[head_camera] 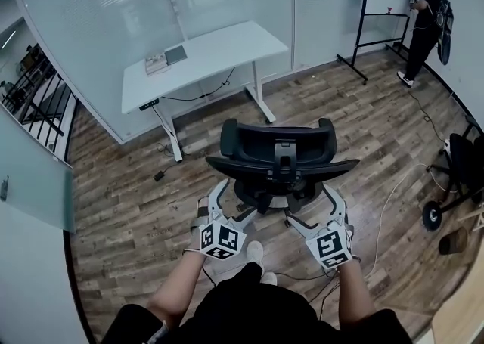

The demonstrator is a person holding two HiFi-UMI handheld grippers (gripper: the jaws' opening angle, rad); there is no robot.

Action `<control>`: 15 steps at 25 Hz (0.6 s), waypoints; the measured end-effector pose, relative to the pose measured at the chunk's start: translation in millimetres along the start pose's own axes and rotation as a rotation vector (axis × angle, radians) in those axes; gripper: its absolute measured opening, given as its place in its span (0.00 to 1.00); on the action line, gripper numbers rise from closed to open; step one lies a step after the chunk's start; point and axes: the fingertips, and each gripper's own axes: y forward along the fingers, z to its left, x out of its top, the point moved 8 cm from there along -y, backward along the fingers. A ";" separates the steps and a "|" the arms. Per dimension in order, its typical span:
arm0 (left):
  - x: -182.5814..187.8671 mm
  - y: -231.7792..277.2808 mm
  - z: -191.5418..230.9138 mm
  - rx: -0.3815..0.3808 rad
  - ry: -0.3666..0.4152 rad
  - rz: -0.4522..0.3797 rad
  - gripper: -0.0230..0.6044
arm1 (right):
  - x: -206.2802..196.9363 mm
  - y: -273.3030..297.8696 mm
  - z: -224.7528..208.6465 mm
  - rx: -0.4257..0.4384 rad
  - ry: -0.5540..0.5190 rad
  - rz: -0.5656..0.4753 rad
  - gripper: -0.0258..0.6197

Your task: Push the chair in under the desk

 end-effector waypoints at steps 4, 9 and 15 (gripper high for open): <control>-6.7 21.1 7.2 -0.025 0.161 0.092 0.80 | -8.6 17.9 -10.1 -0.006 -0.143 0.098 0.81; -10.4 44.6 17.5 -0.029 0.316 0.143 0.80 | -16.4 41.0 -22.7 -0.009 -0.272 0.193 0.84; -15.7 68.4 25.8 -0.036 0.441 0.220 0.80 | -27.6 67.2 -32.9 -0.019 -0.492 0.310 0.84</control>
